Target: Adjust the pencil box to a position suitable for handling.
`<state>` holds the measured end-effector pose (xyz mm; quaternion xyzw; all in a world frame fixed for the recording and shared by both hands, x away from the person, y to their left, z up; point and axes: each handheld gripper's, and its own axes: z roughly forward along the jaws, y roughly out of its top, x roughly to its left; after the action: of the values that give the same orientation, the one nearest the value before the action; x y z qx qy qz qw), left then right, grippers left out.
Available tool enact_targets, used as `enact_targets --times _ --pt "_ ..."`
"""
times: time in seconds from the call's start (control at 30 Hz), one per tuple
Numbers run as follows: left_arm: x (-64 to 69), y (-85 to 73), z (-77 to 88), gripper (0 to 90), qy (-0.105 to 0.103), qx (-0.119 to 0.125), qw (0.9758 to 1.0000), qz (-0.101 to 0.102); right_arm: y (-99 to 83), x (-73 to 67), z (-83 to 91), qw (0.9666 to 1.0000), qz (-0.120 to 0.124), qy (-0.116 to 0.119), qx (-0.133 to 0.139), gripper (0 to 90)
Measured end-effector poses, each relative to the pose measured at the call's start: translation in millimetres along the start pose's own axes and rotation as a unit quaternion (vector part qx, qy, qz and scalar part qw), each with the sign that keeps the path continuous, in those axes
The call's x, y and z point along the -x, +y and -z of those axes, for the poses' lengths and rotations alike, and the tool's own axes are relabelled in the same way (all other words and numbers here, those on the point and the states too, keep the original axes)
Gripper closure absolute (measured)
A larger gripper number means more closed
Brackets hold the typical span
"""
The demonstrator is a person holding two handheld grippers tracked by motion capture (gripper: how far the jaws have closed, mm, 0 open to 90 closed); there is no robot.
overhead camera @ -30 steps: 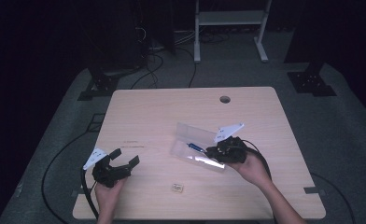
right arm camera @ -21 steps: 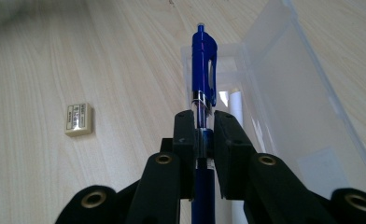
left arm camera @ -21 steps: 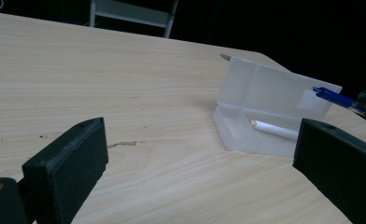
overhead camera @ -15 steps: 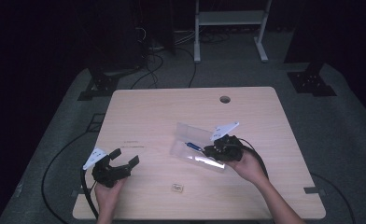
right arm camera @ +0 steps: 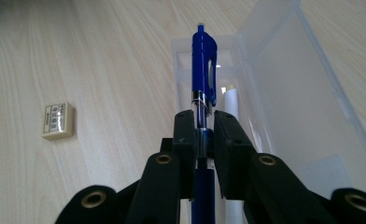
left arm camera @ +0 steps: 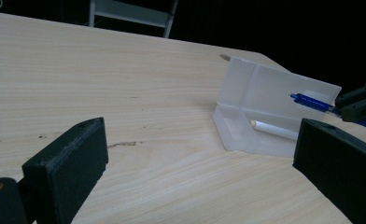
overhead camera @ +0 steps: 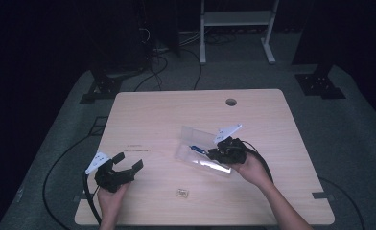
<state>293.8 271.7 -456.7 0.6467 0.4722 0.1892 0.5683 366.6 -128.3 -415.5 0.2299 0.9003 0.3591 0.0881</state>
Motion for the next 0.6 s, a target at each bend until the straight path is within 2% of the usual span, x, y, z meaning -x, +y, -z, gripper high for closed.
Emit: enact_targets --times 0.43,0.6 --pt "-0.1 0.3 0.6 2.1 0.0 0.001 1.0 -0.001 0.0 4.3 -12.4 0.9999 -0.003 -0.001 -0.011 79.2" --pt "-0.7 0.5 1.0 2.1 0.0 0.002 1.0 0.001 -0.2 5.1 -20.5 0.9997 -0.003 0.0 -0.023 79.2"
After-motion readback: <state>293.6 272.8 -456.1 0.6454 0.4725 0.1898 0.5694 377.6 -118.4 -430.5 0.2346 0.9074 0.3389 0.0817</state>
